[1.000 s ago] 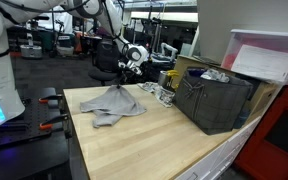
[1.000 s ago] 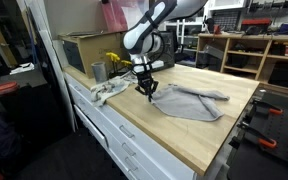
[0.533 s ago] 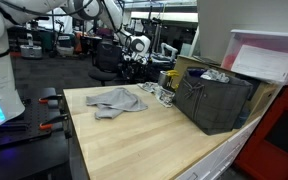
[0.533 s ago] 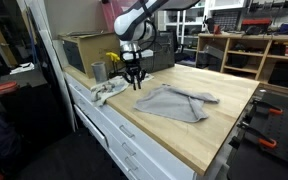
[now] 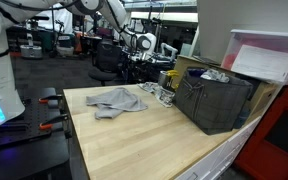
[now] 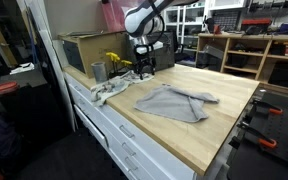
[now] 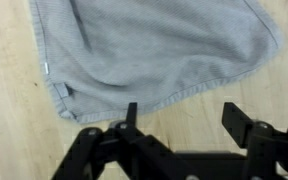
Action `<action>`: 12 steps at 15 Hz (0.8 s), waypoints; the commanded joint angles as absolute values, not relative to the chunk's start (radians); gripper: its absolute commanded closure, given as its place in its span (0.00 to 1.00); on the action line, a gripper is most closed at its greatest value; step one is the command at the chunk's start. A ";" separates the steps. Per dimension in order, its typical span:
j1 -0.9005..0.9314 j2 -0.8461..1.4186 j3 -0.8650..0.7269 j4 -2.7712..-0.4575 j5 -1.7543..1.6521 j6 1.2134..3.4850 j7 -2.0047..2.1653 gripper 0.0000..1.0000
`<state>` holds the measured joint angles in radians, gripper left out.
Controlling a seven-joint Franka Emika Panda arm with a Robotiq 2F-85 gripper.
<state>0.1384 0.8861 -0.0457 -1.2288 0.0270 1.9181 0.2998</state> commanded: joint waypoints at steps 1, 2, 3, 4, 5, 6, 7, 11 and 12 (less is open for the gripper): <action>0.072 0.780 -0.035 -1.440 0.004 2.008 0.147 0.00; 0.057 0.769 -0.036 -1.478 -0.001 2.025 0.112 0.00; 0.041 0.752 -0.035 -1.523 -0.004 2.044 0.074 0.00; 0.027 0.735 -0.037 -1.570 -0.011 2.063 0.042 0.00; 0.016 0.713 -0.039 -1.615 -0.019 2.073 0.018 0.00; 0.004 0.692 -0.040 -1.664 -0.024 2.098 -0.006 0.00; -0.003 0.667 -0.043 -1.713 -0.030 2.113 -0.021 0.00; -0.032 0.583 -0.043 -1.890 -0.047 2.180 -0.056 0.00; -0.037 0.569 -0.044 -1.927 -0.047 2.197 -0.060 0.00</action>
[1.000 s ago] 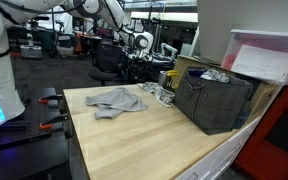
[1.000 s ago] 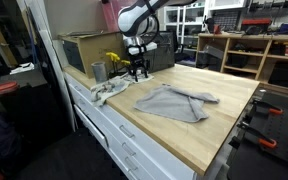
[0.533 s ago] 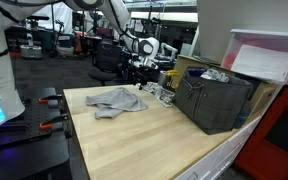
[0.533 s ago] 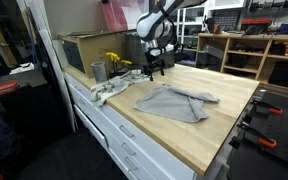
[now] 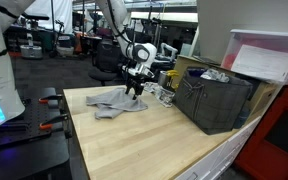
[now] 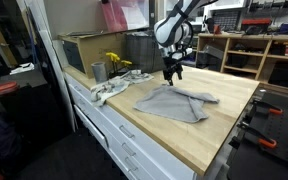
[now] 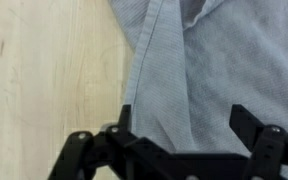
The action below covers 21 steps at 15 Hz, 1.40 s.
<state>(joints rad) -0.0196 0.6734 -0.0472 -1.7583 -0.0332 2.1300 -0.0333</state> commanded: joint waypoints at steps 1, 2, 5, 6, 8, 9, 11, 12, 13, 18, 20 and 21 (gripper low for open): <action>-0.040 0.562 -0.046 -1.951 -0.045 2.215 -0.057 0.00; -0.046 0.555 -0.046 -1.974 -0.042 2.228 -0.058 0.00; -0.057 0.549 -0.044 -2.029 -0.036 2.259 -0.062 0.00; -0.060 0.550 -0.043 -2.048 -0.033 2.267 -0.062 0.00; -0.064 0.550 -0.045 -2.084 -0.035 2.277 -0.061 0.00; -0.062 0.544 -0.053 -2.104 -0.040 2.267 -0.047 0.00; -0.066 0.534 -0.055 -2.143 -0.039 2.268 -0.045 0.00; -0.064 0.532 -0.061 -2.159 -0.041 2.272 -0.031 0.00; -0.066 0.529 -0.063 -2.172 -0.039 2.273 -0.028 0.00; -0.070 0.489 -0.070 -2.240 -0.028 2.264 -0.022 0.00; -0.073 0.476 -0.067 -2.258 -0.020 2.265 -0.026 0.00; -0.073 0.473 -0.066 -2.263 -0.017 2.261 -0.024 0.00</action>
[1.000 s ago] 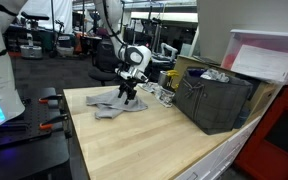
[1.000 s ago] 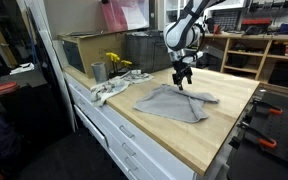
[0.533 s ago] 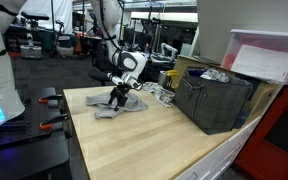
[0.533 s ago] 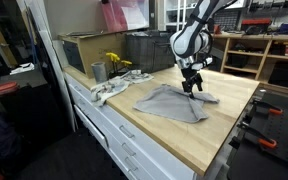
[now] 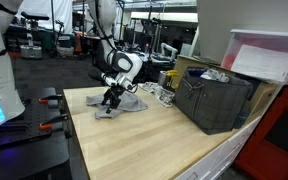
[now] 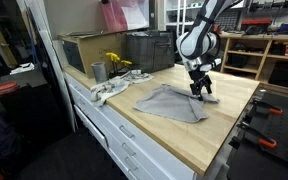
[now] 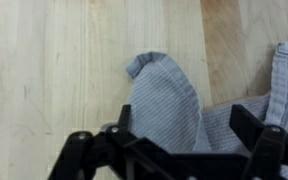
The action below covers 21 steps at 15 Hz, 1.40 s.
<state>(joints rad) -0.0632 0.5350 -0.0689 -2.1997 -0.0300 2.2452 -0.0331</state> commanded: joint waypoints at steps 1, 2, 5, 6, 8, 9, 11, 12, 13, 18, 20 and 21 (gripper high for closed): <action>-0.075 0.471 -0.063 -2.267 -0.008 2.261 -0.026 0.00; -0.076 0.472 -0.060 -2.270 0.000 2.260 -0.027 0.17; -0.077 0.485 -0.053 -2.267 0.024 2.258 -0.029 0.41; -0.078 0.487 -0.049 -2.266 0.035 2.258 -0.030 0.49; -0.079 0.487 -0.046 -2.265 0.055 2.262 -0.032 0.64; -0.084 0.485 -0.041 -2.264 0.069 2.266 -0.039 0.71; -0.083 0.482 -0.041 -2.265 0.086 2.275 -0.037 0.86; -0.081 0.480 -0.042 -2.265 0.091 2.279 -0.035 0.95; -0.079 0.477 -0.043 -2.272 0.093 2.289 -0.032 0.99; -0.056 0.443 -0.068 -2.271 0.053 2.304 0.007 1.00; -0.038 0.430 -0.086 -2.270 0.007 2.299 0.042 1.00; -0.029 0.426 -0.097 -2.268 -0.020 2.292 0.072 1.00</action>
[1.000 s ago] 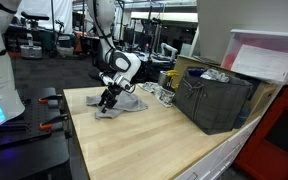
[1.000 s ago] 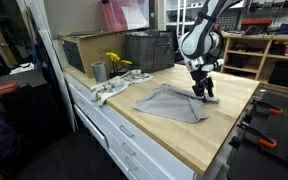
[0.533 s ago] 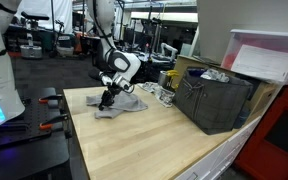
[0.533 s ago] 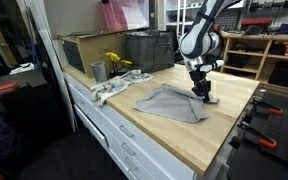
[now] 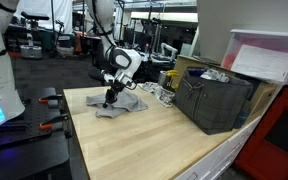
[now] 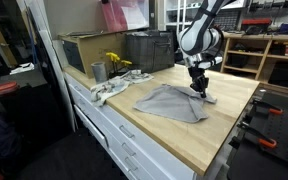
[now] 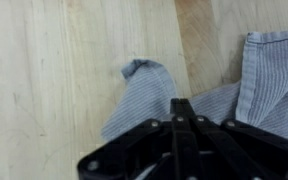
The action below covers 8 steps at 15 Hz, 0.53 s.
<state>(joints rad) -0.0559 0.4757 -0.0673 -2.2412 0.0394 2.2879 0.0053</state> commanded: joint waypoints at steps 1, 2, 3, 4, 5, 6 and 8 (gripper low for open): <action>-0.025 0.424 -0.105 -2.264 -0.040 2.283 0.096 1.00; -0.016 0.423 -0.122 -2.262 -0.073 2.274 0.132 1.00; -0.005 0.423 -0.143 -2.259 -0.113 2.264 0.173 1.00; 0.004 0.425 -0.161 -2.255 -0.148 2.255 0.210 1.00; 0.018 0.434 -0.189 -2.244 -0.201 2.242 0.260 1.00; 0.026 0.440 -0.209 -2.234 -0.243 2.231 0.298 1.00; 0.053 0.450 -0.257 -2.199 -0.349 2.202 0.390 1.00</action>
